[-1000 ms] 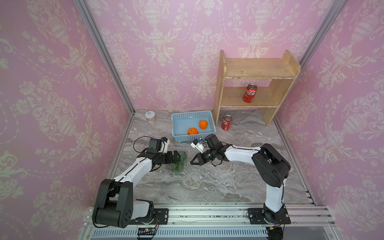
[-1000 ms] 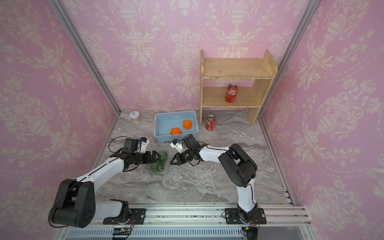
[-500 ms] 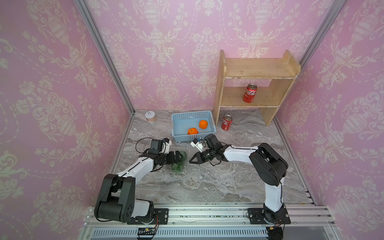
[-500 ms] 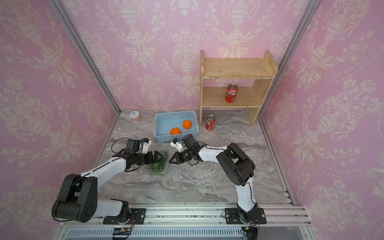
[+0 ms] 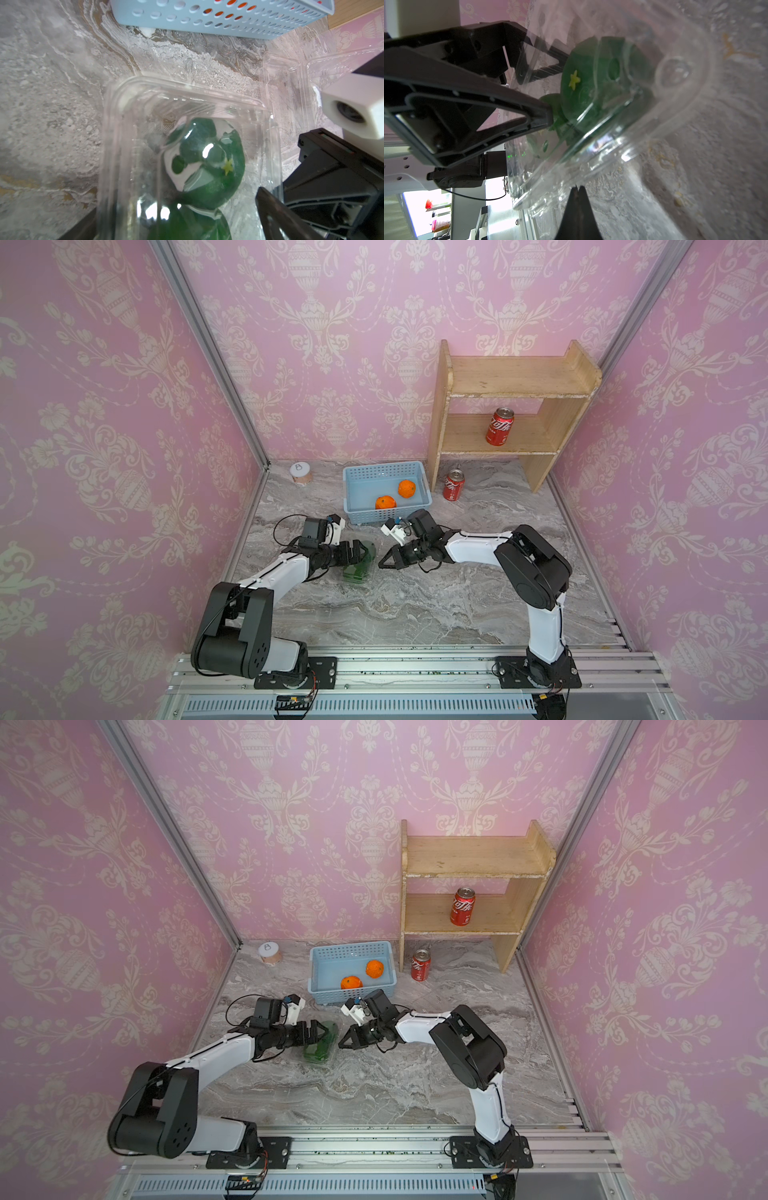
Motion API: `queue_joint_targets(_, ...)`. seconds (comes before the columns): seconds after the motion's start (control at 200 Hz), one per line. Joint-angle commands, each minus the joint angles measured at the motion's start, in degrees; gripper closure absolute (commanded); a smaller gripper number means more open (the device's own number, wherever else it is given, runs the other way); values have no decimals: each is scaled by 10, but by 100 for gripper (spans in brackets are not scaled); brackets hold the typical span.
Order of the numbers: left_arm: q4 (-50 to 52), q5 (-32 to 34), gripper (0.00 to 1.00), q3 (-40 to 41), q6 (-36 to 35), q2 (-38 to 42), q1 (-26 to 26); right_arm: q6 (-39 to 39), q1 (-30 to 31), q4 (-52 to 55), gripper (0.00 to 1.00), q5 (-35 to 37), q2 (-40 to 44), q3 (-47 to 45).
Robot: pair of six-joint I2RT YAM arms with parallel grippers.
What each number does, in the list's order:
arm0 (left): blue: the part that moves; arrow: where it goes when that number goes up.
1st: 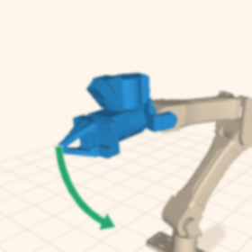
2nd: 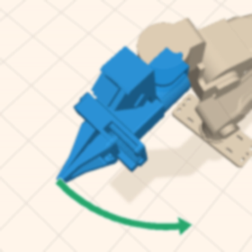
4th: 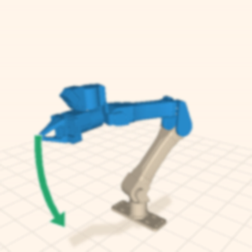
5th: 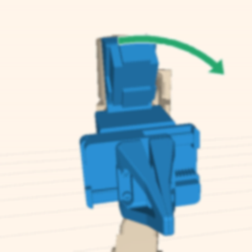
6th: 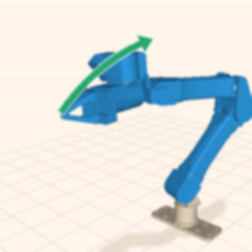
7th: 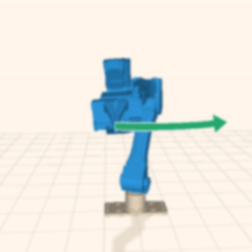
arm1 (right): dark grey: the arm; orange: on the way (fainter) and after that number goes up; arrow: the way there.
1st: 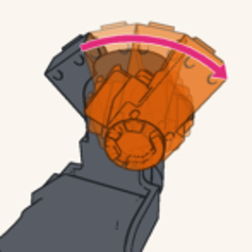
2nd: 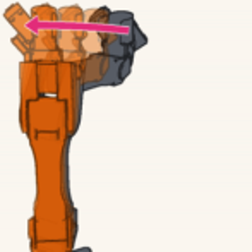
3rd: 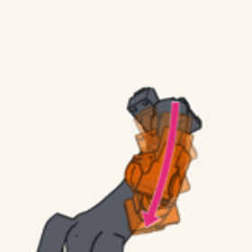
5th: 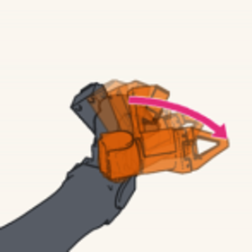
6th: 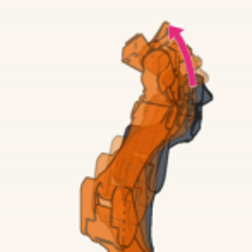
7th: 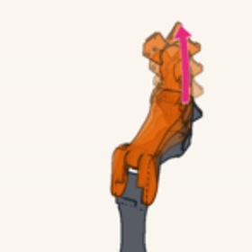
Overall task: Take oranges out of containers
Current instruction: Open the packing box at the center of the board.
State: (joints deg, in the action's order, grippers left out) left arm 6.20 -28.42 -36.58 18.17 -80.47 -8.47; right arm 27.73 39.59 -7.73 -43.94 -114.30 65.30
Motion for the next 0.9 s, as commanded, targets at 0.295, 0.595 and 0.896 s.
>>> queue_joint_targets(0.295,-3,-21,1,0,10,-19,-13,8,6,3,100,1,20,14)
queue_joint_targets(0.595,-1,-18,1,-2,8,-25,-15,4,6,13,100,3,34,14)
queue_joint_targets(0.896,-1,-16,1,-4,5,-29,-16,6,6,19,100,3,31,41)
